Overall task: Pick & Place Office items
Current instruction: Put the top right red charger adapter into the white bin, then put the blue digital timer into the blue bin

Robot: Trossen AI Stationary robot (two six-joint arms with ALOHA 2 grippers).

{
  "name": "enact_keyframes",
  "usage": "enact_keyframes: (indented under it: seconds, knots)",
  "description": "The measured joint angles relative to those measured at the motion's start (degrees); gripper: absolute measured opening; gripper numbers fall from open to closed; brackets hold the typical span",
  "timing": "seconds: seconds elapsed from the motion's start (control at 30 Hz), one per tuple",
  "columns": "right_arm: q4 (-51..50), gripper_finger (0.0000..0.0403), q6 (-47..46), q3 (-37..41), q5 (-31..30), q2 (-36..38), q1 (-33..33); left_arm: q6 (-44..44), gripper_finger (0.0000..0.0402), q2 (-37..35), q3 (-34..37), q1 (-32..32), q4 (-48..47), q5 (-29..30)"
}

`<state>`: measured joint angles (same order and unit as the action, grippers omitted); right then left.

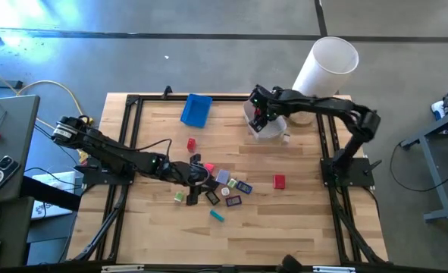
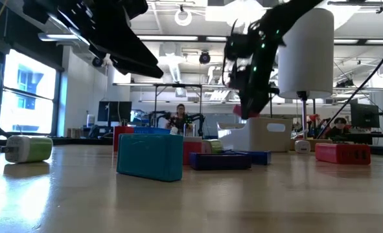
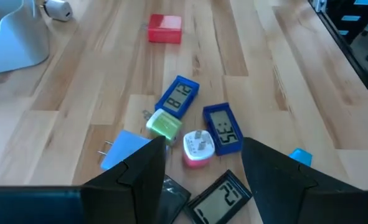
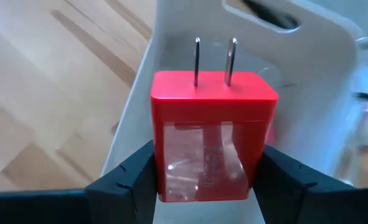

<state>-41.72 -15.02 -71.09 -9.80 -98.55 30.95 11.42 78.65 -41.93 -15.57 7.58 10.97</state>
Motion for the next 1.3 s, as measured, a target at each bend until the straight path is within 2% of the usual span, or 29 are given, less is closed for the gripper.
enact_keyframes:
  seconds: [0.2,0.47,0.7,0.93,1.07,1.3]
  knots:
    - [2.52,0.0206,0.30,0.00,1.29,-4.74,2.14,-0.02,0.0201,0.00,0.00,0.02,-1.99,-0.01]
    - [2.80,0.0277,1.78,0.00,2.82,-5.32,2.58,0.11,0.0201,0.00,0.00,0.02,-3.78,-0.01]
    - [3.34,0.0313,4.61,-1.25,2.58,-5.03,2.31,0.22,0.0201,0.00,0.00,0.02,-3.76,-0.01]
    - [3.46,0.0320,4.39,-3.71,1.98,2.46,-1.73,0.22,0.0201,0.00,-0.02,0.02,-3.76,-0.28]
    - [-0.09,0.0317,-4.10,-3.72,4.94,9.23,-5.64,0.22,0.0201,0.00,-0.01,0.02,-4.01,-2.44]
    - [-3.57,0.0316,-6.33,-1.57,6.80,20.66,-16.83,-1.75,0.0201,0.00,0.00,0.00,-5.09,-3.63]
